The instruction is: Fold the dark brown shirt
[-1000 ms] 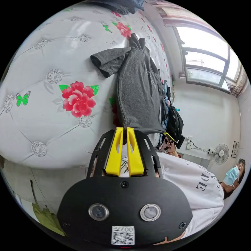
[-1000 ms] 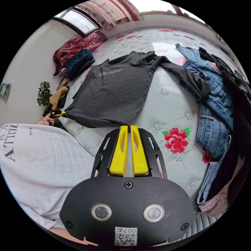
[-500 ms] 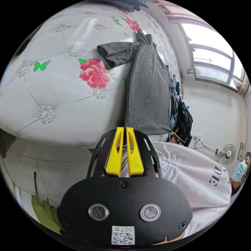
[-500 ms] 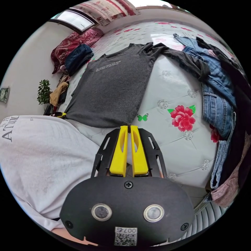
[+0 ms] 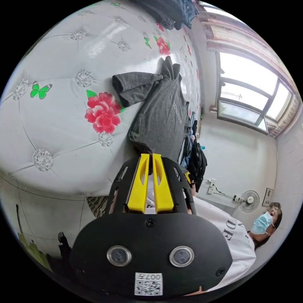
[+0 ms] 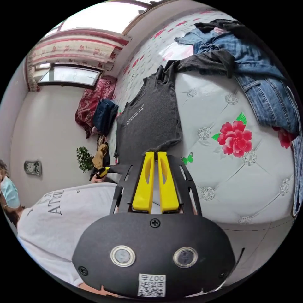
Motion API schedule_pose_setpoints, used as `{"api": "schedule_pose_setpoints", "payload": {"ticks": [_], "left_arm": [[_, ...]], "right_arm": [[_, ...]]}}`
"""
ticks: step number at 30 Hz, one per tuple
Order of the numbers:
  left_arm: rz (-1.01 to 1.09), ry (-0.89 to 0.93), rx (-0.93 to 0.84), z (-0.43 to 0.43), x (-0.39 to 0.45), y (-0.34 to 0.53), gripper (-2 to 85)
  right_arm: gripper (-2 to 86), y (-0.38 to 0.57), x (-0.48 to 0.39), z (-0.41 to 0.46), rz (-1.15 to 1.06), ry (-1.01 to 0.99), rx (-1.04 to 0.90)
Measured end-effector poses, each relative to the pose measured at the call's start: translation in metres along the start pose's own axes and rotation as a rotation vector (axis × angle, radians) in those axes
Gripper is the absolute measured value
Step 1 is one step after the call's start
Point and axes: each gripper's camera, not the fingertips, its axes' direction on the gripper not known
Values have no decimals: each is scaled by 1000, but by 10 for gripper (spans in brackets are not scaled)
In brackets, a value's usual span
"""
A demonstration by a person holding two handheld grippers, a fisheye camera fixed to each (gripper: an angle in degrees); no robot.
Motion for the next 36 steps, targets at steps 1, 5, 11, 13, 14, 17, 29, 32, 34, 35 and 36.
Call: {"api": "schedule_pose_setpoints", "payload": {"ticks": [1, 5, 11, 13, 14, 17, 29, 32, 34, 35, 36], "left_arm": [[-14, 16, 14, 1, -1, -5, -7], [-111, 127, 103, 15, 1, -34, -8], [115, 56, -21, 3, 45, -23, -7], [186, 34, -72, -9, 49, -3, -7], [213, 29, -110, -16, 47, 12, -7], [190, -42, -178, -29, 27, 37, -7], [15, -193, -211, 6, -15, 20, -7], [62, 22, -98, -13, 5, 23, -7], [51, -9, -49, -19, 9, 19, -7], [12, -68, -41, -19, 6, 12, -7], [-23, -106, -33, -17, 1, 4, -7]], "right_arm": [[-2, -5, 4, 1, 24, -22, 17], [-2, -39, 18, 23, 153, 33, 30], [-2, -19, -37, 5, -149, 163, -99], [-2, 1, -42, -10, -211, 173, -162], [-2, 14, -41, -19, -233, 174, -198], [-2, 35, -22, -37, -196, 184, -233], [-1, 26, 21, 1, -22, 233, -242], [-1, 29, -1, -19, -77, 23, -138], [-1, 23, -10, -24, -78, 62, -86], [-1, 15, -8, -20, -51, 132, -90], [0, 7, -4, -11, -39, 199, -100]]}}
